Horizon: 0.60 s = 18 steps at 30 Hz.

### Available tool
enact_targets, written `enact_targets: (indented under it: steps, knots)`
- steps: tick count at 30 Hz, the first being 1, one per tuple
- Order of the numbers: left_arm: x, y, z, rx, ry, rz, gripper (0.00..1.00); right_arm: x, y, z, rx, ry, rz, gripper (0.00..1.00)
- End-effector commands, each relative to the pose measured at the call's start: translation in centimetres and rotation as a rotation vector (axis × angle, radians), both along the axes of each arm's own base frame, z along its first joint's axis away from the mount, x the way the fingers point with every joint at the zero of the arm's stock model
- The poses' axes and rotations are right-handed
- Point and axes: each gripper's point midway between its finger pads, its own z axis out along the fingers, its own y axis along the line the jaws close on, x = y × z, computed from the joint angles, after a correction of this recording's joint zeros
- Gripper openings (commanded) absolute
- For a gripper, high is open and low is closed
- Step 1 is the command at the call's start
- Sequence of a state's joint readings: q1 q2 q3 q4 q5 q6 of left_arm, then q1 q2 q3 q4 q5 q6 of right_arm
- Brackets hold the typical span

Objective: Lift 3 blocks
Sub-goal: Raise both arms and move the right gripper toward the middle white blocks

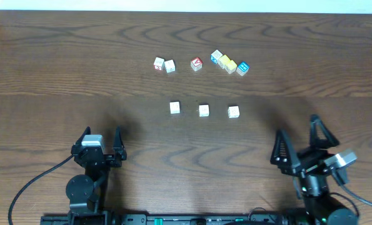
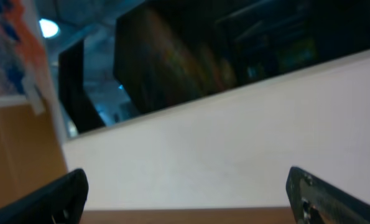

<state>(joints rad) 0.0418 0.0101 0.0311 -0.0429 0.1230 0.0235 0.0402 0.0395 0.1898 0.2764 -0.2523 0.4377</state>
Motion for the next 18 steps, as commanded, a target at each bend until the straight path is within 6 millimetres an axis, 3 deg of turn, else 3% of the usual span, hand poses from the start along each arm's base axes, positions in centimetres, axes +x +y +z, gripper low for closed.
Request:
enact_targets:
  steps: [1,5,12,16,18]
  knots:
    - [0.0,0.0,-1.6,0.004,0.039,-0.001,0.8,-0.7,-1.3,4.6,-0.069,-0.015,-0.108,0.99]
    - [0.0,-0.1,-1.6,0.004,0.039,-0.002,0.8,1.8,-1.2,5.6,-0.115,0.22,-0.107,0.99]
    - [0.0,-1.1,-1.0,-0.002,0.013,-0.064,0.8,6.6,1.2,3.2,-0.233,0.65,0.054,0.99]
    - [-0.6,-4.9,2.6,-0.009,-0.132,-0.291,0.8,8.2,4.3,3.2,-0.232,0.726,0.262,0.99]
    - [-1.0,-5.7,4.6,-0.036,-0.194,-0.335,0.8,8.8,5.5,3.0,-0.228,0.729,0.349,0.99]
